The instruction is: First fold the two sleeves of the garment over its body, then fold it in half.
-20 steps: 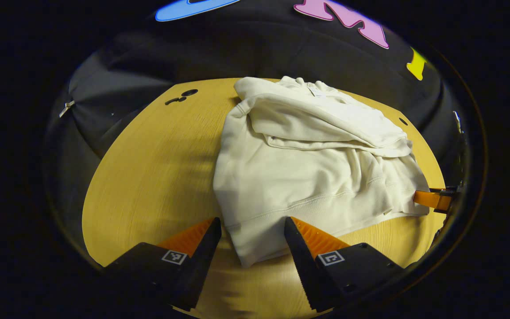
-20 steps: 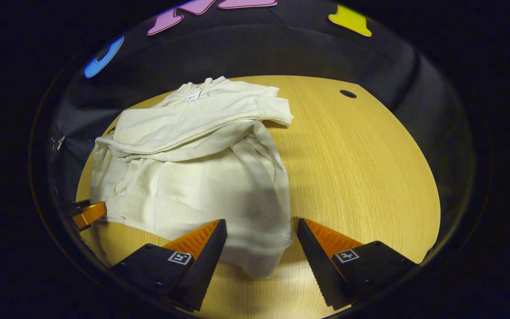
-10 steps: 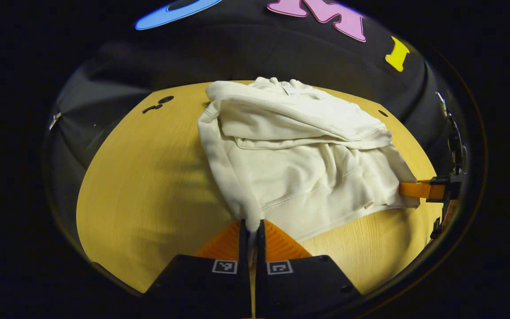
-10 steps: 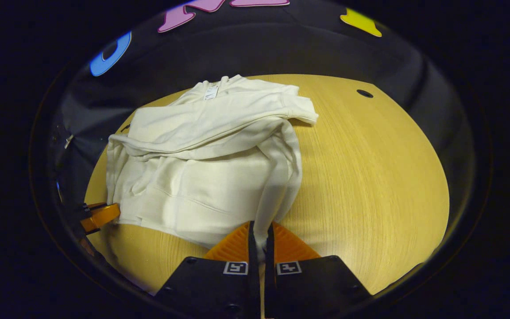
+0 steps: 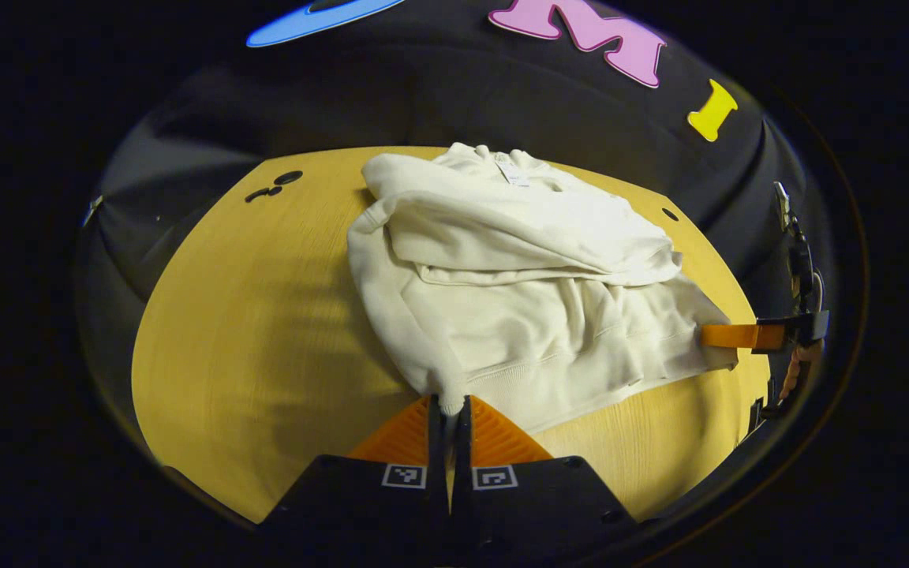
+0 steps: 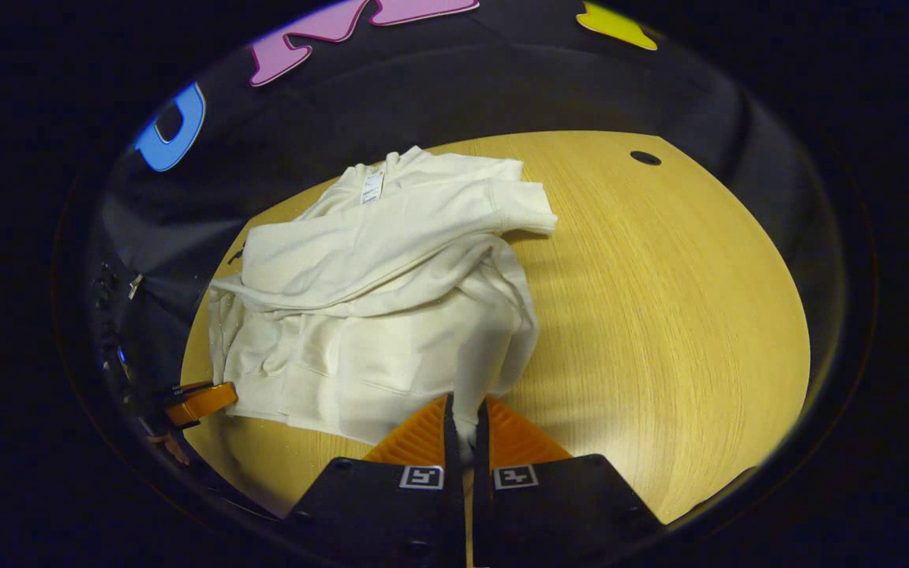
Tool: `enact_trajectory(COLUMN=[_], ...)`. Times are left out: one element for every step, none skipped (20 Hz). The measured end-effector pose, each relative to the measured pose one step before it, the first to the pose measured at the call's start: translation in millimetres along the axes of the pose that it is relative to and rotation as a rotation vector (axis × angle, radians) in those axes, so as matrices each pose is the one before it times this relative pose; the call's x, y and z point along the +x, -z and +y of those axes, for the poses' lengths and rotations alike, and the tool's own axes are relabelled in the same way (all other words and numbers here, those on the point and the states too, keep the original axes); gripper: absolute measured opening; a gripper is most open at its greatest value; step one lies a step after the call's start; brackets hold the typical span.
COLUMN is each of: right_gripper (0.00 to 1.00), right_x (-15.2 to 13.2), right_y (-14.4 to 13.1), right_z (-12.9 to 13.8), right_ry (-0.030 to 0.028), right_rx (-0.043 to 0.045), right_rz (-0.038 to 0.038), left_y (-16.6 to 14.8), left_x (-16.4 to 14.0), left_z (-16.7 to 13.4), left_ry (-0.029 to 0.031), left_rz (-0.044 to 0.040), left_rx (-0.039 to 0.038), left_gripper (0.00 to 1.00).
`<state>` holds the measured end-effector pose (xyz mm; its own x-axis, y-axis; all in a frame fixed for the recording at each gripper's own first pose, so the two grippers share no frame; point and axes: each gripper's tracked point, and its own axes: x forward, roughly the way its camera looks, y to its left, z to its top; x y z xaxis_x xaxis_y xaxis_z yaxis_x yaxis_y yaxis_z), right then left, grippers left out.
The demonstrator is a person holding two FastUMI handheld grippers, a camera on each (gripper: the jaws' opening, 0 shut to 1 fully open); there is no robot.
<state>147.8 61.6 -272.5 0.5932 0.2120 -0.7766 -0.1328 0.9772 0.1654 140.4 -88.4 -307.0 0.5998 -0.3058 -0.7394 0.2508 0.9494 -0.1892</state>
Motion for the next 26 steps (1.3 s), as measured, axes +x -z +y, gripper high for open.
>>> enact_trajectory(right_gripper=[0.08, 0.08, 0.08, 0.08, 0.08, 0.08, 0.08, 0.08, 0.08, 0.08, 0.08, 0.08, 0.08, 0.08, 0.08, 0.08, 0.08, 0.08, 0.08, 0.08, 0.08, 0.08, 0.08, 0.08, 0.08, 0.08], right_x=[-5.44, -6.29, -5.26, -4.35, -4.32, -1.31, -0.79, 1.45, 1.97, 3.63, 2.87, 5.29, 8.4, 6.53, 7.92, 7.47, 7.73, 9.0, 10.01, 10.4, 9.83, 9.13, 8.01, 10.28, 10.24, 9.9], right_y=[-12.39, -16.32, -11.8, -11.97, -12.12, -13.1, -14.08, -14.02, -15.67, -13.72, -12.2, -15.28, -15.56, -13.44, -12.86, -13.49, -12.73, -10.56, -8.89, -7.27, -6.52, -6.99, -4.16, -4.08, -4.45, -4.94], right_z=[3.01, 5.58, 4.65, 4.85, 5.27, 4.08, 4.75, 4.32, 1.36, -0.02, -1.04, 1.02, 1.97, 1.65, 0.9, 2.13, 2.82, 0.71, 1.02, -0.76, -1.39, -1.97, -2.16, -1.84, -2.1, -2.34], right_ry=[-0.00082, -0.0055, -0.00453, -0.00623, -0.00957, -0.00876, -0.00885, -0.00928, -0.00592, -0.0027, -0.00133, -0.00164, -0.00148, -0.00214, -0.00307, -0.00342, -0.00374, -0.00206, 0.00145, 0.00438, 0.00425, 0.00461, 0.00686, 0.0058, 0.00749, 0.00689], right_rx=[-0.01354, -0.01934, -0.01834, -0.01588, -0.01029, -0.00522, -0.00091, 0.00185, -0.00056, -0.00462, -0.00639, -0.00342, -0.00234, -0.00193, -0.00237, -0.00329, -0.00046, -0.00402, -0.0063, -0.00574, -0.00174, 0.00444, 0.0072, 0.00705, 0.008, 0.00198], right_rz=[-0.03043, -0.04071, -0.03026, -0.02838, -0.0275, -0.0254, -0.02144, -0.02052, -0.02463, -0.02342, -0.0222, -0.0217, -0.01852, -0.01728, -0.02007, -0.02073, -0.02119, -0.0153, -0.01376, -0.01348, -0.01365, -0.01215, -0.01153, -0.00317, -0.00432, -0.00697], left_y=[-9.77, -10.36, -12.71, -11.38, -14.92, -17.82, -18.15, -16.22, -16.94, -14.49, -14.55, -13.63, -13.73, -13.51, -13.94, -14.01, -13.76, -10.03, -11.28, -8.8, -9.27, -6.19, -4.16, -2.78, -3.78, -3.91], left_x=[-5.19, -5.22, -5.45, -4.86, -5.69, -4.14, -4.01, -0.85, -0.08, 2.14, 4.22, 4.46, 5.79, 5.56, 7.57, 7.89, 9.65, 7.36, 9.99, 11.1, 9.81, 11.05, 10.23, 9.22, 9.01, 10.37], left_z=[-1.77, -3.14, -2.17, -2.42, -4.62, -2.8, -1.3, -0.07, -0.25, -0.32, 0.3, -0.56, 0.61, 0.85, 1.52, 0.43, 1.15, 0.76, 1.75, 2.72, 4.62, 5.53, 4.29, 4.87, 5.26, 3.32], left_ry=[0.0025, 0.00307, -0.00005, 0.00847, 0.01147, 0.0069, 0.00248, 0.0013, 0.00425, 0.00183, 0.00359, 0.00159, 0.00318, 0.00035, -0.00178, -0.00119, 0.00096, 0.00533, 0.00118, -0.00232, -0.0056, -0.00789, 0.00313, -0.00568, -0.00528, -0.00351], left_rz=[-0.01567, -0.01621, -0.01693, -0.01148, -0.02084, -0.02663, -0.028, -0.02604, -0.02247, -0.01854, -0.01768, -0.01674, -0.01609, -0.01746, -0.01698, -0.01864, -0.01759, -0.01257, -0.01228, -0.01018, -0.01278, -0.00997, -0.00335, -0.0006, -0.00312, -0.00874], left_rx=[0.00469, 0.0052, 0.01007, -0.00072, -0.01357, -0.01225, -0.0066, -0.00477, -0.00526, -0.00465, -0.00572, -0.00603, -0.00409, 0.00207, 0.00093, 0.00088, -0.00334, -0.01031, -0.00671, -0.00363, 0.00448, 0.0033, -0.00312, -0.00497, -0.0014, 0.00159], left_gripper=[0.07, 0.07, 0.07, 0.07, 0.07, 0.07, 0.07, 0.07, 0.06, 0.06, 0.06, 0.06, 0.06, 0.06, 0.06, 0.06, 0.07, 0.06, 0.06, 0.06, 0.06, 0.06, 0.06, 0.06, 0.06, 0.06])
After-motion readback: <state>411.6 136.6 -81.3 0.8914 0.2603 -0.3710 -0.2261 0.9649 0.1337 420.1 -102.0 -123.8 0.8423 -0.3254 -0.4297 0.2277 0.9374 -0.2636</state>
